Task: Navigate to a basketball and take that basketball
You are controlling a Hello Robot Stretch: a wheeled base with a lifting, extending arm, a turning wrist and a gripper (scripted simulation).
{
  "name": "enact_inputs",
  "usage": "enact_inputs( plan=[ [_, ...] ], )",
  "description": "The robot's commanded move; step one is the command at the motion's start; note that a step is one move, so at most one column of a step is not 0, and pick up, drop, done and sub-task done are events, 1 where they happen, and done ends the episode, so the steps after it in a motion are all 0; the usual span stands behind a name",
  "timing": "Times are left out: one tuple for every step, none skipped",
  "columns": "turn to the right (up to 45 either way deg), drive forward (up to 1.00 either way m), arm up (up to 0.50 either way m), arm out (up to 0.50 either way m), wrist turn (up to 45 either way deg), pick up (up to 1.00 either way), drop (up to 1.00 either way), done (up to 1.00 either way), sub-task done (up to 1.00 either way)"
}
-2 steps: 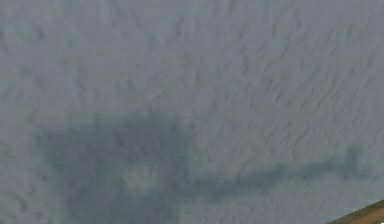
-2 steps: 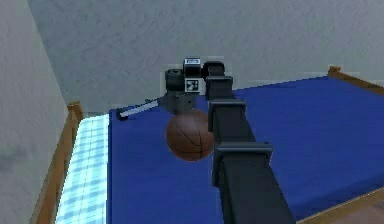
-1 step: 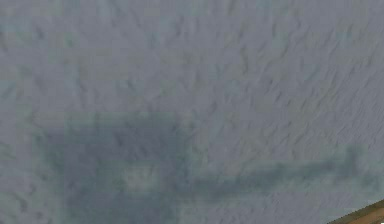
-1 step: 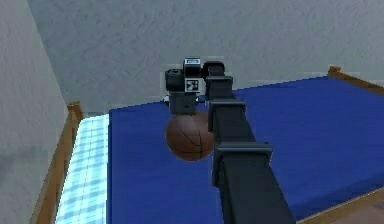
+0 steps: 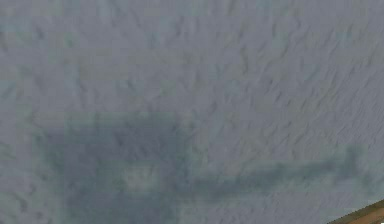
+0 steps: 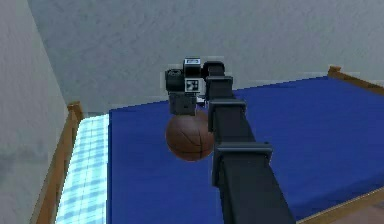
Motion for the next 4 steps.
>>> enact_inputs(
  plan=[
    [0.0, 0.0, -0.2, 0.0, 0.0, 0.0, 0.0, 0.0, 0.0],
    [0.0, 0.0, 0.0, 0.0, 0.0, 1.0, 0.0, 0.0, 0.0],
    [0.0, 0.0, 0.1, 0.0, 0.0, 0.0, 0.0, 0.0, 0.0],
    [0.0, 0.0, 0.0, 0.0, 0.0, 0.0, 0.0, 1.0, 0.0]
  ],
)
